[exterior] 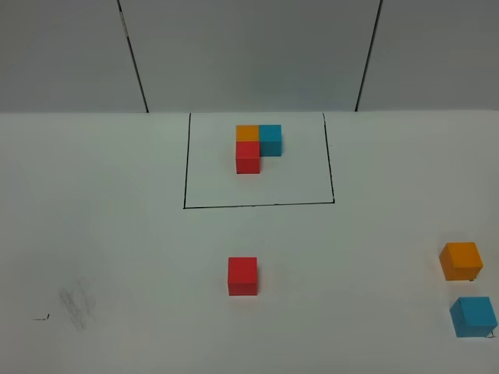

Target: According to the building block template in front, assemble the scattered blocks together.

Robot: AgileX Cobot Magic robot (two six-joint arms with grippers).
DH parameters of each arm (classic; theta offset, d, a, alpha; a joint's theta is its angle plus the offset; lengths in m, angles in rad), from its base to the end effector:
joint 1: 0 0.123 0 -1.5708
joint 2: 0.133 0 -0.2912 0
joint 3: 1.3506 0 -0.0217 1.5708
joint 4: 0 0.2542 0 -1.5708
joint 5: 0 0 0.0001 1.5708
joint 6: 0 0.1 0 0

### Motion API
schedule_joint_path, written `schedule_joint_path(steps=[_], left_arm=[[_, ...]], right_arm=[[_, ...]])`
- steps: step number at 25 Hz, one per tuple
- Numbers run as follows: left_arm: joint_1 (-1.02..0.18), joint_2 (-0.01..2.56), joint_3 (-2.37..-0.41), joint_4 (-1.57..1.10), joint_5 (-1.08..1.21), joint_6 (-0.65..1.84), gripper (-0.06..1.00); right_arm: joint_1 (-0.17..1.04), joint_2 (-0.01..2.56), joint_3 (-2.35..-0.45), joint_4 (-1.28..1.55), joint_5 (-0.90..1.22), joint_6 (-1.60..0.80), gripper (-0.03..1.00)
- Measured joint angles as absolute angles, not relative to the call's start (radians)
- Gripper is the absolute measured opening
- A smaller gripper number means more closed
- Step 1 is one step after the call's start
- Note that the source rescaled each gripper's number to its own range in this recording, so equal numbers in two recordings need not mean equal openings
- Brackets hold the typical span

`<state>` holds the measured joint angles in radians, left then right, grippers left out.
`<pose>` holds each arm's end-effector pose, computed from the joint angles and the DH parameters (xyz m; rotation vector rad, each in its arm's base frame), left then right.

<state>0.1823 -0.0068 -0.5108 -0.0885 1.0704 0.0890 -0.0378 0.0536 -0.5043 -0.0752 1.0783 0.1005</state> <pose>-0.0015 -0.0082 0.2773 -0.0893 2.0319 0.0649 0.0064 -0.0069 0.2746 0.1478 2.1040 -0.0537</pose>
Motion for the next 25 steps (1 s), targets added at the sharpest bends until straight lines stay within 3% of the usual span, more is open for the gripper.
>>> schedule_joint_path(steps=[25], left_arm=[[0.182, -0.007, -0.511, -0.089, 1.070, 0.089, 0.61]], right_arm=[[-0.038, 0.054, -0.504, -0.075, 1.078, 0.100, 0.49]])
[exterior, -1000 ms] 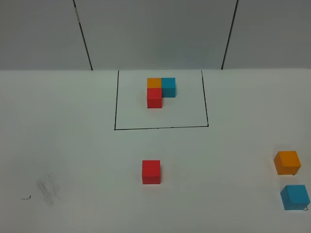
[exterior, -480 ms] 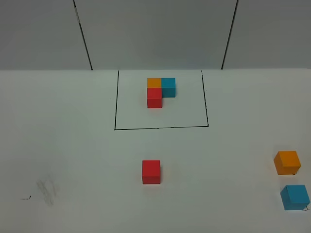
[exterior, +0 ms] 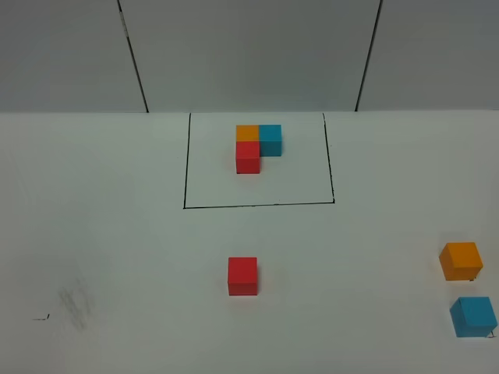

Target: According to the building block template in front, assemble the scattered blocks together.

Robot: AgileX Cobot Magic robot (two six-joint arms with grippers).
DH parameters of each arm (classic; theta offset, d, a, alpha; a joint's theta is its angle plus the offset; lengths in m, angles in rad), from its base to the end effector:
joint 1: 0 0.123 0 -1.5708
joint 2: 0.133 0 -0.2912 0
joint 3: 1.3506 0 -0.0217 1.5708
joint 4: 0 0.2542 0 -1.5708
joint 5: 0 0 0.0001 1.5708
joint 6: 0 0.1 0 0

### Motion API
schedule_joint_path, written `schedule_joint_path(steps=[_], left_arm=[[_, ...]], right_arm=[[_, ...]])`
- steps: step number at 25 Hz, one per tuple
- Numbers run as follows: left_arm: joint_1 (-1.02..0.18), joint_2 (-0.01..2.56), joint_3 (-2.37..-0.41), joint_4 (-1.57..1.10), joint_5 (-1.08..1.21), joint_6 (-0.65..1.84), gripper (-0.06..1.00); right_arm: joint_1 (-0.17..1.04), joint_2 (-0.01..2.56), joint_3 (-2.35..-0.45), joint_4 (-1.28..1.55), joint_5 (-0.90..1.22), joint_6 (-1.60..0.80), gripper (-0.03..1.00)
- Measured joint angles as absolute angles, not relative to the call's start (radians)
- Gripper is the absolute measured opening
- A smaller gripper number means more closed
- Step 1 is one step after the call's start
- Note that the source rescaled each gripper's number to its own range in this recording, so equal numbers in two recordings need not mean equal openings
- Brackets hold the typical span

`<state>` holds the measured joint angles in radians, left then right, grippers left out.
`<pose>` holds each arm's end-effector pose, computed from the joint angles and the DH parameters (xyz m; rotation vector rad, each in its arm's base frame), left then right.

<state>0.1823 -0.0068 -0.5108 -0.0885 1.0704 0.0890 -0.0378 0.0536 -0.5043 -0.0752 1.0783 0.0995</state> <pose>-0.0015 -0.0082 0.2773 -0.0893 2.0319 0.0649 0.0064 -0.0069 0.2746 0.1467 2.1041 -0.0543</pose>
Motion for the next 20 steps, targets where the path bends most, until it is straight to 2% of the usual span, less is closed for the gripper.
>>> schedule_joint_path(steps=[20], left_arm=[[0.182, -0.007, -0.511, -0.089, 1.070, 0.089, 0.61]], right_arm=[[-0.038, 0.054, -0.504, -0.075, 1.077, 0.099, 0.49]])
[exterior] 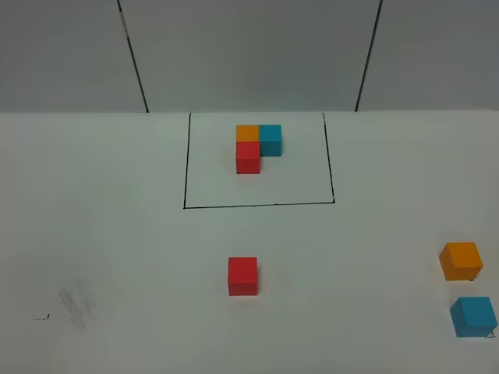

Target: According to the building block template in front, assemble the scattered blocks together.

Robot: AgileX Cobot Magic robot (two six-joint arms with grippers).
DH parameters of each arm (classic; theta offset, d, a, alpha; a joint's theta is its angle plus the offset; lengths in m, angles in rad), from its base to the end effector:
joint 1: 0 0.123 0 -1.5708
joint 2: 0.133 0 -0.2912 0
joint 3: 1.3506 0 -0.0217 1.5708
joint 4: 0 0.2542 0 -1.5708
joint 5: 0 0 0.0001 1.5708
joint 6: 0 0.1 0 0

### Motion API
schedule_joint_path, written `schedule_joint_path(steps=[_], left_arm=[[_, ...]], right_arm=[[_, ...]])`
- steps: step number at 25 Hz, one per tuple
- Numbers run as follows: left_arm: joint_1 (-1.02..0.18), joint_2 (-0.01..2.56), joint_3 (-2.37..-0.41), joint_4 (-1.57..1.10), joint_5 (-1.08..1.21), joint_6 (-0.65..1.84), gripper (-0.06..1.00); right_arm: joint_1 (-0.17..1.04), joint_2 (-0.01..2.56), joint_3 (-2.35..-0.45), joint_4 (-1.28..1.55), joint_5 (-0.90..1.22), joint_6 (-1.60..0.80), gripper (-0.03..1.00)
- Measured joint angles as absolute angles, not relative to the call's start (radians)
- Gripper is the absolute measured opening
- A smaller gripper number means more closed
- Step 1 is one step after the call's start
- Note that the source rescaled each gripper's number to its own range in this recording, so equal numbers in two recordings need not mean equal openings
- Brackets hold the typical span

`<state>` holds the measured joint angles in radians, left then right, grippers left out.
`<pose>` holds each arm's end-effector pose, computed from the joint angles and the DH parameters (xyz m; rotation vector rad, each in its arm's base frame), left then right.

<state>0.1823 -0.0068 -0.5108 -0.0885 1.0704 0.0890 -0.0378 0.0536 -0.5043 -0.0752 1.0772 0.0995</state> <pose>-0.0015 -0.0082 0.2773 -0.0893 2.0319 0.0649 0.0064 -0.0069 0.2747 0.1466 2.1030 -0.0542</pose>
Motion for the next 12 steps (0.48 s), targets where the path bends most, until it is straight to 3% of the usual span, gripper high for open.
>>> schedule_joint_path(steps=[12], left_arm=[[0.182, -0.007, -0.511, -0.089, 1.070, 0.089, 0.61]], right_arm=[[-0.038, 0.054, -0.504, -0.054, 1.073, 0.130, 0.49]])
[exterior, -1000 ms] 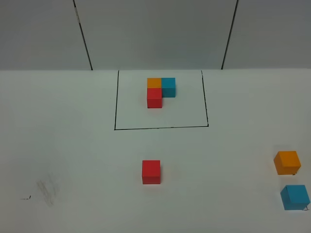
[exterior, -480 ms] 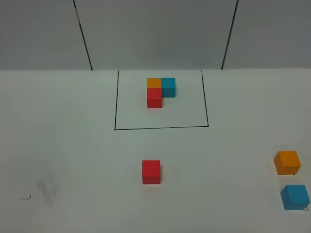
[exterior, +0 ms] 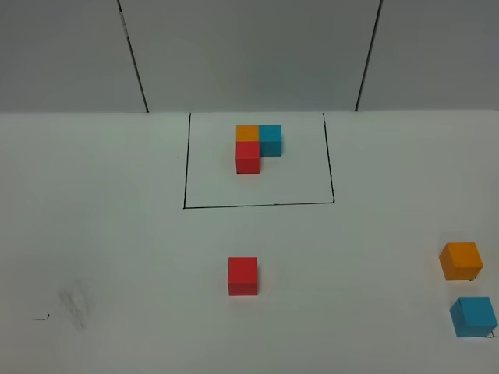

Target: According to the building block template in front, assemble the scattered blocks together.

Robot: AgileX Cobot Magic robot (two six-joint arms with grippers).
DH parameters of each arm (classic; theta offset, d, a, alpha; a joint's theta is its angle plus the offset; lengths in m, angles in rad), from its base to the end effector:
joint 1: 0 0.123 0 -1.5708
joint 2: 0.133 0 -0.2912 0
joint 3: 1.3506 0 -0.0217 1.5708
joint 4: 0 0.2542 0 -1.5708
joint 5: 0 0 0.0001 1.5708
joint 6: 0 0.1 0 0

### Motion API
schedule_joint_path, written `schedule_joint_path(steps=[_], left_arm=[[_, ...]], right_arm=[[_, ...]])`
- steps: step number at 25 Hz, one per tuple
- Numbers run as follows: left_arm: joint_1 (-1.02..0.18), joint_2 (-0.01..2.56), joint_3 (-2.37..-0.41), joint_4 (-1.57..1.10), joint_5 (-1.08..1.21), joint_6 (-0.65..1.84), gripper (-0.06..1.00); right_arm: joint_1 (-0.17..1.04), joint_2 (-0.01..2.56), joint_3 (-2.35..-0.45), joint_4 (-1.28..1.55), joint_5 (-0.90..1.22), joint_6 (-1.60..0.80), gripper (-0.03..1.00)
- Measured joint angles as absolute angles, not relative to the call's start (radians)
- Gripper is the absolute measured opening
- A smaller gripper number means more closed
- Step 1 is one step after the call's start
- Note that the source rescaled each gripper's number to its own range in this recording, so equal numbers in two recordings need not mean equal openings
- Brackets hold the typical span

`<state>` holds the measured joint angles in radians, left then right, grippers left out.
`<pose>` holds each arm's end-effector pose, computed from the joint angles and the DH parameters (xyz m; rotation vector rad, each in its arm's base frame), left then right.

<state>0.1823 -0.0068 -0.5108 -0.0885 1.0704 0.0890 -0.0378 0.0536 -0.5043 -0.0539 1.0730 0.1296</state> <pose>-0.0015 -0.0082 0.2773 -0.0893 2.0319 0.0649 0.0068 -0.0050 0.2749 0.1773 2.0972 -0.0102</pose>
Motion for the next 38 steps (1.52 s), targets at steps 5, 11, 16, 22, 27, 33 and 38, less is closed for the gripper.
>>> schedule_joint_path(steps=[5, 11, 16, 22, 27, 33, 38], left_arm=[[0.182, -0.007, -0.511, -0.089, 1.070, 0.089, 0.61], [0.182, -0.007, -0.511, -0.089, 1.070, 0.090, 0.61], [0.182, -0.007, -0.511, -0.089, 1.070, 0.090, 0.61], [0.182, -0.007, -0.511, -0.089, 1.070, 0.091, 0.61], [0.182, -0.007, -0.511, -0.089, 1.070, 0.091, 0.61], [0.182, -0.007, -0.511, -0.089, 1.070, 0.091, 0.61], [0.182, -0.007, -0.511, -0.089, 1.070, 0.091, 0.61]], right_arm=[[-0.038, 0.054, -0.504, -0.054, 1.073, 0.141, 0.49], [-0.038, 0.054, -0.504, -0.054, 1.072, 0.095, 0.49], [-0.038, 0.083, -0.504, -0.054, 1.075, 0.084, 0.49], [-0.038, 0.181, -0.505, -0.054, 1.079, 0.081, 0.49], [-0.038, 0.255, -0.505, -0.053, 1.077, 0.081, 0.49], [-0.038, 0.344, -0.523, 0.000, 1.056, 0.068, 0.49], [-0.038, 0.412, -0.598, 0.032, 1.042, 0.036, 0.49]])
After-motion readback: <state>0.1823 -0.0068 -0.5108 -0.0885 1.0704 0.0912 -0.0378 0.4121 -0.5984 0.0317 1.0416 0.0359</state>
